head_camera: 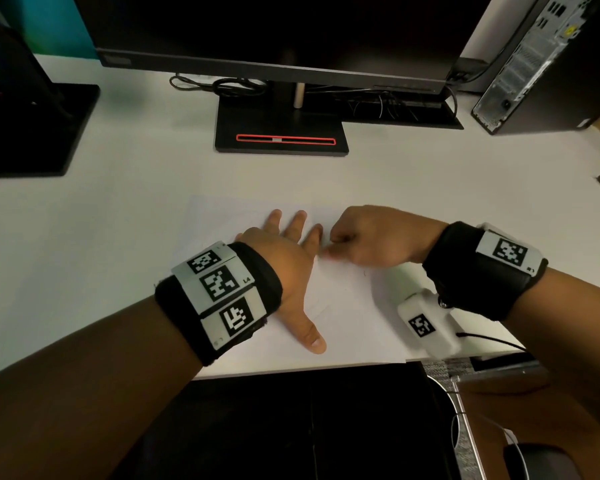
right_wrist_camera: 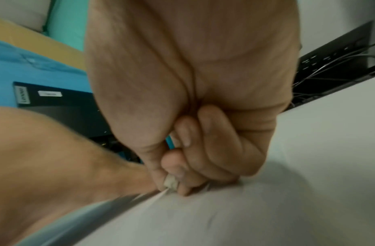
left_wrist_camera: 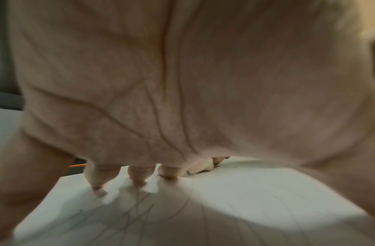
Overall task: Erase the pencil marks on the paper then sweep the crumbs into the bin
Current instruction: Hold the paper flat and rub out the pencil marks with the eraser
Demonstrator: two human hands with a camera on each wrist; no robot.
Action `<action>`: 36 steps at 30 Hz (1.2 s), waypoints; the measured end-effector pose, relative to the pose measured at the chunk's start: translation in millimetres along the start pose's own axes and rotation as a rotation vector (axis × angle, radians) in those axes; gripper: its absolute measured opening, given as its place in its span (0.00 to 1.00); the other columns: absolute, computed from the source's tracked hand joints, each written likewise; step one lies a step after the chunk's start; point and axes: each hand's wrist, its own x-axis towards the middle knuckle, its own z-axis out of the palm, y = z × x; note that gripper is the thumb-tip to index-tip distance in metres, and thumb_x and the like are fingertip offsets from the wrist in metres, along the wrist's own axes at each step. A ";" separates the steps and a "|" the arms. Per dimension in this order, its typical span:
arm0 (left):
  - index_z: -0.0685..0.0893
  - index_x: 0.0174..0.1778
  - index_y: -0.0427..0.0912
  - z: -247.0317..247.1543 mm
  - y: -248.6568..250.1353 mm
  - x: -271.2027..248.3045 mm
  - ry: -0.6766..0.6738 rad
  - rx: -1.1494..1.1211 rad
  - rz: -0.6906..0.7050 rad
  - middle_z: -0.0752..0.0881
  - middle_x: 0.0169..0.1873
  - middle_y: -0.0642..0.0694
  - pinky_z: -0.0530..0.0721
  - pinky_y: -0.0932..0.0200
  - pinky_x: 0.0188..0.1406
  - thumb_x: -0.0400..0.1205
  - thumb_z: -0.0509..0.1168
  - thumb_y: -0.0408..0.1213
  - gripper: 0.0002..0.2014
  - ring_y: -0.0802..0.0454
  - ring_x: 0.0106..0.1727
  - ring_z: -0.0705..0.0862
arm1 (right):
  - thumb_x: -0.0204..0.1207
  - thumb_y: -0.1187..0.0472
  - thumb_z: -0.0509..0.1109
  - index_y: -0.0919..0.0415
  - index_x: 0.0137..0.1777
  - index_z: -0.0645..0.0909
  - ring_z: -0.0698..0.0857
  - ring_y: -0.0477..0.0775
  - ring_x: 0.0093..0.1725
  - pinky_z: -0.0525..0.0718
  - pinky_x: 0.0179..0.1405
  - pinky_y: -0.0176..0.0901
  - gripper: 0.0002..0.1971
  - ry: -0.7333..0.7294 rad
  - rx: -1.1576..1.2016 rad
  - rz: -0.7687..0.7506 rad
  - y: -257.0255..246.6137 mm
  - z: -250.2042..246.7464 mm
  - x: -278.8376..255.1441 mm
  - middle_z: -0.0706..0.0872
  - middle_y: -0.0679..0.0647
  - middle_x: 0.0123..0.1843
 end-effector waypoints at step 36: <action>0.22 0.84 0.49 0.7 -1.0 0.3 -0.009 -0.005 -0.007 0.22 0.84 0.46 0.63 0.30 0.80 0.52 0.71 0.84 0.82 0.35 0.86 0.29 | 0.85 0.47 0.64 0.61 0.30 0.73 0.72 0.48 0.27 0.70 0.29 0.39 0.23 0.020 0.006 -0.089 -9.2 32.6 -57.7 0.76 0.53 0.27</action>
